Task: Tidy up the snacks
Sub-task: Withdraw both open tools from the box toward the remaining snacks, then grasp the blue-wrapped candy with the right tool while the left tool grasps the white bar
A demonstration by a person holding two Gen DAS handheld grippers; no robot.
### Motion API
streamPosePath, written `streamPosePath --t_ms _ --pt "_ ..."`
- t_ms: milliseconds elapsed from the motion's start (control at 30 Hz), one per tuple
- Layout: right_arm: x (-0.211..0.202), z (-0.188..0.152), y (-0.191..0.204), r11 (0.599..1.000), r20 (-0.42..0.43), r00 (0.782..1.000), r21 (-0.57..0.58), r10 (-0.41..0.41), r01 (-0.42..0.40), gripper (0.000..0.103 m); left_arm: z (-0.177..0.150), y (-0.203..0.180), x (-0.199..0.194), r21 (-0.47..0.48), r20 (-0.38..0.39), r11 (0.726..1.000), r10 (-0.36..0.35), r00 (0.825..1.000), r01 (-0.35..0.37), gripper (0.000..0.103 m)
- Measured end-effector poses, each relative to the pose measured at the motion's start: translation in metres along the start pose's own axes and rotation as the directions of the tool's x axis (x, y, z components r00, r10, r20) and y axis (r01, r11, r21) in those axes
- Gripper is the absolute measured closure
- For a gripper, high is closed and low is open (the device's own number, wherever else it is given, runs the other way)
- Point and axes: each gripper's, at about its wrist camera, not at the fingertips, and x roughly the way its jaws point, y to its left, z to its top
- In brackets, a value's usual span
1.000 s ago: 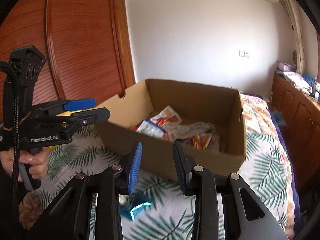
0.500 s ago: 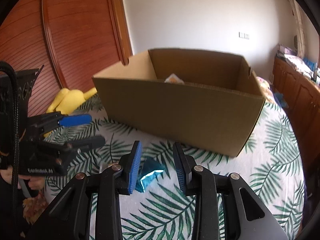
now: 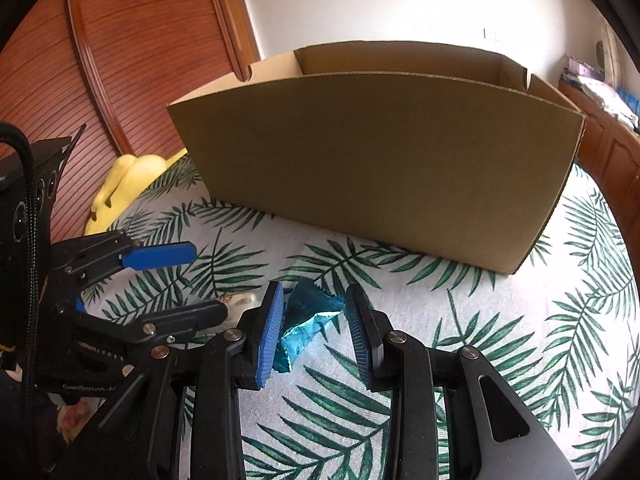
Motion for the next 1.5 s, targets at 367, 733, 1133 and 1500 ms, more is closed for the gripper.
streamPosePath --t_ms 367,733,1133,1500 --pt "0.011 -0.001 0.008 1.000 -0.036 0.999 -0.012 0.004 -0.004 0.071 -0.005 -0.003 0.011 0.006 -0.042 1.000 -0.012 0.999 0.013 0.061" --pt "0.022 -0.005 0.008 1.000 -0.085 0.996 -0.008 -0.012 0.011 0.064 -0.013 0.007 0.003 -0.043 -0.011 0.999 -0.013 1.000 0.012 0.075" --pt "0.025 -0.009 0.021 0.987 -0.093 0.990 -0.129 -0.105 0.093 0.068 -0.021 0.028 -0.007 -0.092 0.011 0.996 -0.014 1.000 0.015 0.076" --pt "0.012 -0.015 0.011 0.993 -0.056 0.995 -0.089 -0.087 0.082 0.082 -0.023 0.032 -0.011 -0.100 0.030 0.995 -0.006 1.000 0.009 0.076"
